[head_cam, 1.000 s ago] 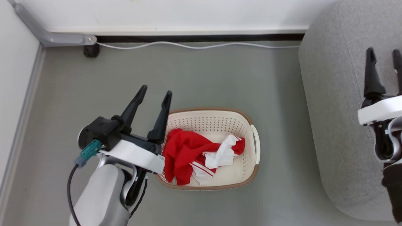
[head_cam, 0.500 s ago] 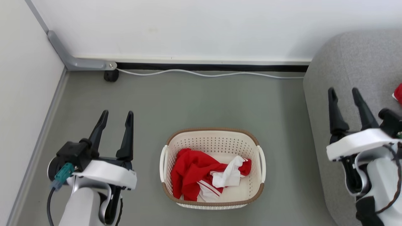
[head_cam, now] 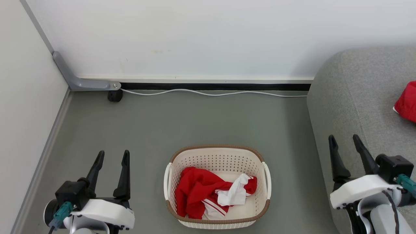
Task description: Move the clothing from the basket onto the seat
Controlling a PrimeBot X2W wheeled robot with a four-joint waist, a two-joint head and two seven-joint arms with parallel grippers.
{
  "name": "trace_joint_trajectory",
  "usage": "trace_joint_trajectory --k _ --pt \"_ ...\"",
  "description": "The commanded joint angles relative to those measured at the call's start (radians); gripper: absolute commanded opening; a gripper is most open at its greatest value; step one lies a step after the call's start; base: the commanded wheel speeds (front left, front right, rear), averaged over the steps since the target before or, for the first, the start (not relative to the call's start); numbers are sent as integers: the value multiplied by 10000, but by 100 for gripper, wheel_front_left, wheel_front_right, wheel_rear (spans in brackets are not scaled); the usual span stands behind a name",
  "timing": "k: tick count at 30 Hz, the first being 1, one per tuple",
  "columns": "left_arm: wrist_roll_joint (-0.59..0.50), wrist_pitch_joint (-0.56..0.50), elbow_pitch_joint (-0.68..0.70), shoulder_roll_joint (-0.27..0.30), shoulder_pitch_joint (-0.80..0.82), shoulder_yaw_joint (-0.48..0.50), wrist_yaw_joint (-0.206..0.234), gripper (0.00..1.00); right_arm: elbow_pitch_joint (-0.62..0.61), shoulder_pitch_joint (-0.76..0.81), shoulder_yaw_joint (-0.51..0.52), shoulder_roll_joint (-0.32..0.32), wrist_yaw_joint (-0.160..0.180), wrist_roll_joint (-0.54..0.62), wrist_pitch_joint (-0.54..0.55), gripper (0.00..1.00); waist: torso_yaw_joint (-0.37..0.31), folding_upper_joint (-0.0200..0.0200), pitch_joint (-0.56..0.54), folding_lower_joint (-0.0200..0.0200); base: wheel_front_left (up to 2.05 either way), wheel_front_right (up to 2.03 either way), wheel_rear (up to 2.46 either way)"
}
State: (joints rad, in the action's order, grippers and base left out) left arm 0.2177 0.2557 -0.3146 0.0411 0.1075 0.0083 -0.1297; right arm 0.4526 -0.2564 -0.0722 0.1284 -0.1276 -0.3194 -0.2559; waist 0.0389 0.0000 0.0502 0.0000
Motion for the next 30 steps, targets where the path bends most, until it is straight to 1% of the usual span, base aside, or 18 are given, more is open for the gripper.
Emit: trace_joint_trajectory --k 1,7,20,25,30 --pt "40 61 286 95 -9 247 -7 100 -336 157 -214 -2 -31 213 -59 100 -40 0 -85 0 0 0 0" --pt "193 61 299 93 -360 10 99 100 -314 605 -137 -154 -31 432 -59 100 -144 0 -214 0 0 0 0" --pt "240 61 317 92 -403 -231 203 100 -361 565 -56 -203 -31 503 -59 100 -202 0 -104 0 0 0 0" --pt "329 61 283 92 -324 -429 207 100 -428 457 -73 -192 -31 470 -59 100 -182 0 139 0 0 0 0" --pt "472 61 176 92 -127 -786 246 100 -594 158 -133 -122 -31 422 -59 100 -214 0 629 0 0 0 0"
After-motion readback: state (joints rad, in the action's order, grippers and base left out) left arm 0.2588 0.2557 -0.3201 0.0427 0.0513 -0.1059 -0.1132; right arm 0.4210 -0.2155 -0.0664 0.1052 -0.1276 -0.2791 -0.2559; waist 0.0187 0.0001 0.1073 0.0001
